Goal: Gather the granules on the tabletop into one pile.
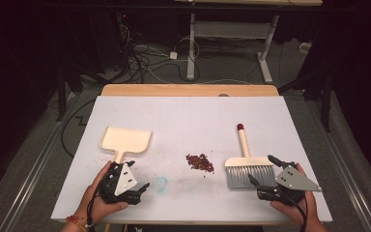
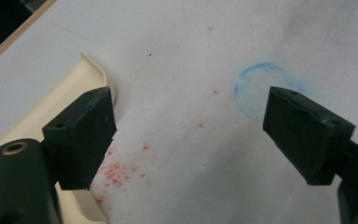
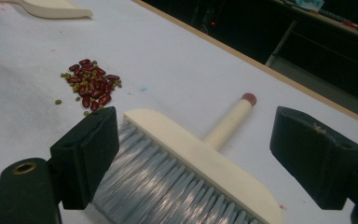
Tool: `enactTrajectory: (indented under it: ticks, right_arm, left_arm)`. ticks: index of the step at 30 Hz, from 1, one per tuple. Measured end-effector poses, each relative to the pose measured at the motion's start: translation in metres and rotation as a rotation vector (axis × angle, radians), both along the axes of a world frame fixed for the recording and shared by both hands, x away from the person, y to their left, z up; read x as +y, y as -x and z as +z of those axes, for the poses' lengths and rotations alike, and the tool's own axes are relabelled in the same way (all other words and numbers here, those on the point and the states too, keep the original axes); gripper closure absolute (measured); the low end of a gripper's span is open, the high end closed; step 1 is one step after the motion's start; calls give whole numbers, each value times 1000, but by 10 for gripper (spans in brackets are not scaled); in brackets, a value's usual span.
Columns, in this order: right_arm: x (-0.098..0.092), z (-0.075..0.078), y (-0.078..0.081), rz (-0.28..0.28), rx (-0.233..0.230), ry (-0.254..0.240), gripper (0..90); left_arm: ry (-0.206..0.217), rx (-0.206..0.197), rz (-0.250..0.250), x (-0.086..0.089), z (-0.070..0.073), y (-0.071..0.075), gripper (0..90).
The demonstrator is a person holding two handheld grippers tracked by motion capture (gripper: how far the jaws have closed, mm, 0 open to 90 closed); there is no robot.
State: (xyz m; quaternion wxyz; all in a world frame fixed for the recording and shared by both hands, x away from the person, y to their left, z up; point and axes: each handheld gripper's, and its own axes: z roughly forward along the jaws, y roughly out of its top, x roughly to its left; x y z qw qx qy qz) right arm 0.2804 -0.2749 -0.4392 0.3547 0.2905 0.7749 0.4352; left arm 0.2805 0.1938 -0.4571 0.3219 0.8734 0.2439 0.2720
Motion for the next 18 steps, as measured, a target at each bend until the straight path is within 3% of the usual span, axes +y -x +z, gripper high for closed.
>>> enactTrajectory:
  ticks: [18]
  right_arm:
    - [1, 0, 0, 2, 7, 1, 168]
  left_arm:
    - [1, 3, 3, 0, 0, -1, 166]
